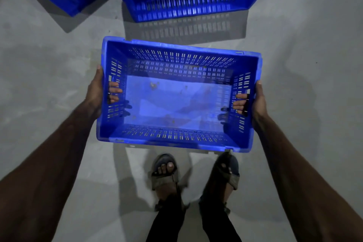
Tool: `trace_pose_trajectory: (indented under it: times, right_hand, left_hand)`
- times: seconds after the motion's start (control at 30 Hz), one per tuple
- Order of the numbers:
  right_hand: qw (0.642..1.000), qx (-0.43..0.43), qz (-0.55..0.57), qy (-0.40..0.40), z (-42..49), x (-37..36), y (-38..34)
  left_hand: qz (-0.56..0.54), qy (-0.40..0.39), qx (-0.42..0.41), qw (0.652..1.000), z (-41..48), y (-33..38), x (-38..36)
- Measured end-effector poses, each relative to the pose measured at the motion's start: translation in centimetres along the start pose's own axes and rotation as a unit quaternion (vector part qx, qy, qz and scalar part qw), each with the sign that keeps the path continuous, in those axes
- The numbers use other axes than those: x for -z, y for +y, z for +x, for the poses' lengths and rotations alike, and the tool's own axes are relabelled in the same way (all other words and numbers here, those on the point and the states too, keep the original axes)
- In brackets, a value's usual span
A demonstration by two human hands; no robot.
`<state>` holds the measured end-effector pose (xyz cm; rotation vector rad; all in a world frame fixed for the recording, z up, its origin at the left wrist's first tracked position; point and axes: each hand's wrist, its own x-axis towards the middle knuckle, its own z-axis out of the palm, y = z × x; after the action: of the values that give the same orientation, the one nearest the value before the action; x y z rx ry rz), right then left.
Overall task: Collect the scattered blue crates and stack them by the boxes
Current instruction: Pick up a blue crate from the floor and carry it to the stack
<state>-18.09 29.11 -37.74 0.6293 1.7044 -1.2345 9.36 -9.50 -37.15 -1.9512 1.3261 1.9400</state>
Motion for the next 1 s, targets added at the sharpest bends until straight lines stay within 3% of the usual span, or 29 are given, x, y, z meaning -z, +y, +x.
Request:
trace_pose_trajectory:
  times: [0.5, 0.77, 1.0]
  right_hand:
    - [1.0, -0.022, -0.012, 0.018, -5.9, 1.6, -3.1]
    - [0.999, -0.011, -0.028, 0.018, -21.4, 4.9, -11.4]
    - [0.998, 0.006, -0.046, 0.038, -39.5, 9.6, -17.5]
  left_hand:
    - [0.032, 0.031, 0.011, 0.999, -6.4, 3.1, 0.0]
    - [0.001, 0.079, 0.01, 0.997, -24.2, 9.3, 0.8]
    - [-0.035, 0.071, 0.008, 0.997, -42.9, 15.7, 3.7]
